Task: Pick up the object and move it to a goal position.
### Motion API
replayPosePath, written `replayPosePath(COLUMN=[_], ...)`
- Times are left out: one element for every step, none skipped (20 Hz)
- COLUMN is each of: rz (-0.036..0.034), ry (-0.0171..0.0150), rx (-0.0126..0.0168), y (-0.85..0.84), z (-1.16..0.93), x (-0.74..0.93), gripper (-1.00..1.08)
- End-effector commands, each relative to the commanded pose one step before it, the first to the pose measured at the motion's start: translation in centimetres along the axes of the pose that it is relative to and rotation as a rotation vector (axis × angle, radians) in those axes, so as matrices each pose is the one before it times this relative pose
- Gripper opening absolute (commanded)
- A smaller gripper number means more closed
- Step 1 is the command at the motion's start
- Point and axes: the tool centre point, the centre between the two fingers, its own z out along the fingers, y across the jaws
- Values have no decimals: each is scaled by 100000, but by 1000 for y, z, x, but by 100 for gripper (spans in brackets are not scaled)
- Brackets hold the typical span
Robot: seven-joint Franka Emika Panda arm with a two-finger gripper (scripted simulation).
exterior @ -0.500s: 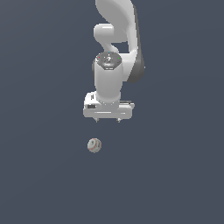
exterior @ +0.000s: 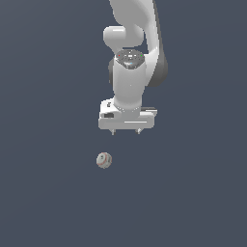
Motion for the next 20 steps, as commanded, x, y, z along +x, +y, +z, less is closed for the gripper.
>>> replayPosePath(rz=[-768, 273, 81, 95, 226, 367, 514, 656, 793, 928, 1045, 1170, 1296, 1422, 1556, 1686, 1814, 1942, 2072, 2097], ry=[481, -181, -50, 1, -16, -42, -71, -98, -122, -144, -160, -175, -191, -210, -231, -249, -266, -284, -301, -303], rx=[244, -86, -23, 20, 35, 43, 50, 57, 64, 71, 78, 87, 94, 97, 97, 97, 96, 93, 87, 76], y=[-378, 146, 41, 19, 52, 91, 136, 177, 215, 254, 285, 318, 351, 386, 424, 461, 496, 532, 570, 578], z=[-261, 96, 28, 19, 50, 86, 122, 158, 194, 228, 259, 292, 326, 362, 401, 439, 479, 521, 564, 580], x=[137, -49, -11, 27, 57, 80, 101, 123, 147, 170, 193, 219, 245, 268, 292, 316, 341, 366, 390, 395], gripper=[100, 100, 100, 100, 100, 100, 100, 100, 100, 100, 100, 100, 100, 100, 100, 100, 100, 100, 100, 100])
